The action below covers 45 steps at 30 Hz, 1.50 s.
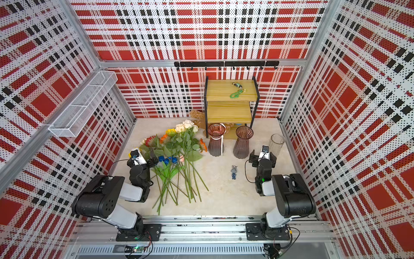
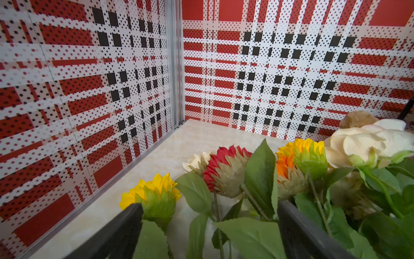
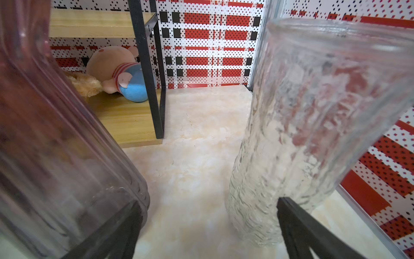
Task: Arrange the flowers in different vases according to their variety
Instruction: Pick up the flower at the center of the board.
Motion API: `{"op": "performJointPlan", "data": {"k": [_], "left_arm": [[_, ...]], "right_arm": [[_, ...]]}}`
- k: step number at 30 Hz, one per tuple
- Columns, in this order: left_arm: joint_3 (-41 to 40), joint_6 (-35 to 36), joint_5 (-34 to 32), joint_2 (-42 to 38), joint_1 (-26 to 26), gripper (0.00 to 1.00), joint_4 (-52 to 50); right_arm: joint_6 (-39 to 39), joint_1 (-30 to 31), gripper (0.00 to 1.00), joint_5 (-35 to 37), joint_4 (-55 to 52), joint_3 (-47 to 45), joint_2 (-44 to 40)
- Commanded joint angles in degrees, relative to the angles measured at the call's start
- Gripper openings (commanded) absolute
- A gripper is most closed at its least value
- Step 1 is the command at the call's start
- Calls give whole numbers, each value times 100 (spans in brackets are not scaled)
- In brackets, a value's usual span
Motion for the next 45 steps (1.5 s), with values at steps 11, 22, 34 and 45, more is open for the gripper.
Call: {"op": "performJointPlan", "data": {"k": [11,22,34,45], "left_arm": [[37,1,-35,40,43,99,151],[38,-10,-38,42,41,99,146],[64,-52,96,33,102,99,83],[1164,50,-142,-1450,-249,100,-2988]], "right_arm": [[35,-11,100,3,-3,76,-68],[35,-14,100,-2,-8,83,-68],[35,-10,100,-3,-3,78,-68],[39,-15,100,-7,-8,84,-66]]}}
